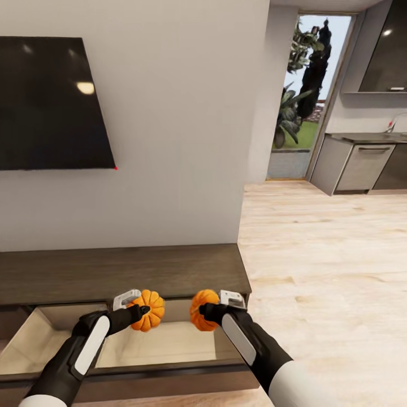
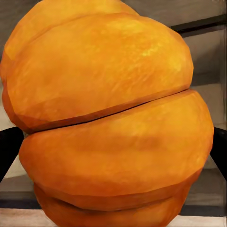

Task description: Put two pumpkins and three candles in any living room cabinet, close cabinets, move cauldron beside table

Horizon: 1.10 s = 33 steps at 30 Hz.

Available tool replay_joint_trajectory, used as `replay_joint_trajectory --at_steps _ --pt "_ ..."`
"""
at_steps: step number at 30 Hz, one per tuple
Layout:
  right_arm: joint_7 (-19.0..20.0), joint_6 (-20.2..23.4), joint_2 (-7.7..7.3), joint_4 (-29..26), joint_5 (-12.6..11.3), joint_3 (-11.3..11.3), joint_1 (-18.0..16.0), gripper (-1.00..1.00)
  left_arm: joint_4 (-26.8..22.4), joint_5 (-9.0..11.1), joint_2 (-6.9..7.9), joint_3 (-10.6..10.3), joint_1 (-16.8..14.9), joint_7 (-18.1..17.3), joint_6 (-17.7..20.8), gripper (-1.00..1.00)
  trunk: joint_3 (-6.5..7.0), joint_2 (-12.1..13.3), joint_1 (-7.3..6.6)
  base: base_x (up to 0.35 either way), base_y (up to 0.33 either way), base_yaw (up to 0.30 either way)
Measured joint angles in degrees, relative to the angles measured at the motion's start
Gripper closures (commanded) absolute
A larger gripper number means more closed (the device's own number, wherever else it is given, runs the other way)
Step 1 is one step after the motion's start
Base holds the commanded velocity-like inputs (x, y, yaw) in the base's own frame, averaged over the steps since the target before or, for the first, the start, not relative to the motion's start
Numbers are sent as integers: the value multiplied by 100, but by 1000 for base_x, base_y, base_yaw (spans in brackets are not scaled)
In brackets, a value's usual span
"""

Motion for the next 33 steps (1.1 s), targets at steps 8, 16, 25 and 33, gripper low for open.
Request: replay_joint_trajectory --at_steps 8,16,25,33 --pt "1 -84 1 63 657 -16 0 100 71 -566 -222 -80 -2 39 -266 100 -143 -321 176 0 0 0" --pt "1 -96 -7 69 678 -25 0 100 225 -846 -385 -86 -9 51 -405 100 -287 -642 351 0 0 0" --pt "11 -89 -16 58 672 -30 0 100 231 -868 -391 -85 -7 52 -446 100 -449 -1003 549 0 0 0" --pt "13 -135 -17 29 704 -32 0 100 231 -865 -380 -80 -6 53 -460 100 -592 -1324 725 0 0 0"
